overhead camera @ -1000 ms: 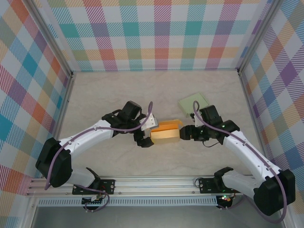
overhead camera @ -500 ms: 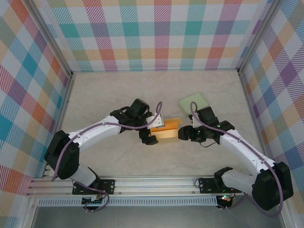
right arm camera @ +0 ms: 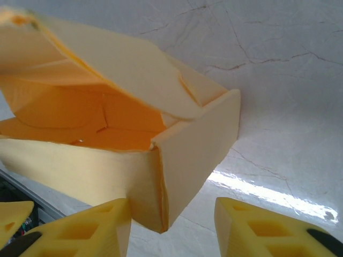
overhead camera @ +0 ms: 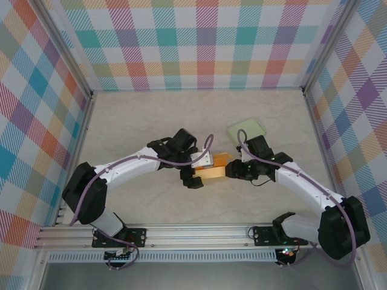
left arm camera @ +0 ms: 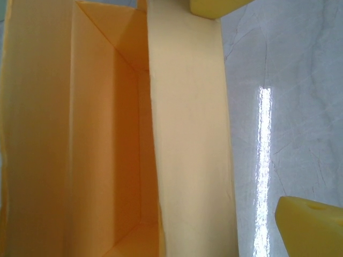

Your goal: Fold the paper box

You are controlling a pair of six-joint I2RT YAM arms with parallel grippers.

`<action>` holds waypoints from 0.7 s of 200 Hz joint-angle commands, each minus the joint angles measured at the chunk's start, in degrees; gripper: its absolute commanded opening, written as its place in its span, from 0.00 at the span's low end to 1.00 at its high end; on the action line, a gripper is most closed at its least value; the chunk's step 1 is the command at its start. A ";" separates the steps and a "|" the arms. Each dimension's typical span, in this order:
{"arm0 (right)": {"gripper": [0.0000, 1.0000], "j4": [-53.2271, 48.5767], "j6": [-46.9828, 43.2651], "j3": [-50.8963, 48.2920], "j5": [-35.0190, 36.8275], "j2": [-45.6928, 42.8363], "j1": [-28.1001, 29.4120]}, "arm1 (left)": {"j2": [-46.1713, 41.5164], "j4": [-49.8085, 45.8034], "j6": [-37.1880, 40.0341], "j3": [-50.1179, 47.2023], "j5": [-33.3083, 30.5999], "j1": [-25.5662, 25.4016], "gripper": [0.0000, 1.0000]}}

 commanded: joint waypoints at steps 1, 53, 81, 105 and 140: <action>0.41 0.91 0.52 -0.19 1.04 2.04 0.48 | 0.86 -1.94 1.20 1.21 -1.13 -1.10 1.00; 0.36 1.06 1.71 1.29 3.14 4.63 0.57 | 0.25 -2.12 1.33 1.67 -2.58 -1.21 0.96; 0.39 1.12 1.75 1.73 3.07 3.97 0.58 | 0.72 -3.10 0.86 2.17 -4.12 -1.26 0.78; 0.42 0.56 1.50 2.13 2.86 2.95 0.58 | 1.31 -3.56 0.47 2.23 -5.49 -1.27 0.69; 0.47 -2.94 -0.75 4.08 6.03 0.14 0.57 | 2.74 -5.13 0.23 3.65 -6.60 -1.35 0.61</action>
